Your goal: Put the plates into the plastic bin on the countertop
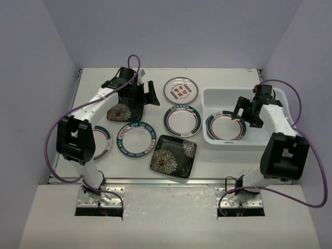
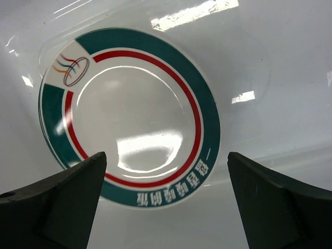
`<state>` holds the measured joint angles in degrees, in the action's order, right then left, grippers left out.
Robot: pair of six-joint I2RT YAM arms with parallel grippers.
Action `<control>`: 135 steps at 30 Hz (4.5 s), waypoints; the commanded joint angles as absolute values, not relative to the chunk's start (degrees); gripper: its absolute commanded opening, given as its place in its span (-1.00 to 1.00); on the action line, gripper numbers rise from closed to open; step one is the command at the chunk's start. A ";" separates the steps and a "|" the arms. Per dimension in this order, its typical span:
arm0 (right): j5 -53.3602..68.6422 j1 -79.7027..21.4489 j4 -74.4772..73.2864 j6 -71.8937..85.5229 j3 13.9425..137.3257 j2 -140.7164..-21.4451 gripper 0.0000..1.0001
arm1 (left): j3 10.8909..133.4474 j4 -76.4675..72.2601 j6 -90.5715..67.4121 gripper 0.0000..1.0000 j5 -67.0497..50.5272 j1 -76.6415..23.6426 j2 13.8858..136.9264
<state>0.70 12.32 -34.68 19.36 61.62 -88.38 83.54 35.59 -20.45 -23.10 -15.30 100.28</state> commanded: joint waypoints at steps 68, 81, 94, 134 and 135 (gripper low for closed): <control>49.38 4.92 -28.13 31.29 67.99 -73.65 0.72 | 78.03 -1.97 -49.09 -1.00 -48.48 -22.84 89.12; 33.47 8.03 -34.61 30.62 69.48 -71.46 -1.00 | 93.54 26.87 -30.48 1.00 -28.69 -23.28 93.04; -0.06 10.80 -41.24 13.67 66.47 -69.80 -1.00 | 100.59 43.41 -19.14 1.00 -12.92 -18.28 96.59; 8.32 11.03 -50.48 17.19 73.71 -79.89 0.98 | 106.26 29.52 -32.93 1.00 -10.84 -18.19 123.87; 10.87 10.99 -50.71 18.01 74.36 -78.87 0.98 | 107.14 28.94 -33.58 1.00 -10.12 -18.19 125.01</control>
<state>4.55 11.16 -49.27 15.95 70.64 -83.24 101.88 33.87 -29.86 -14.03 -18.39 123.00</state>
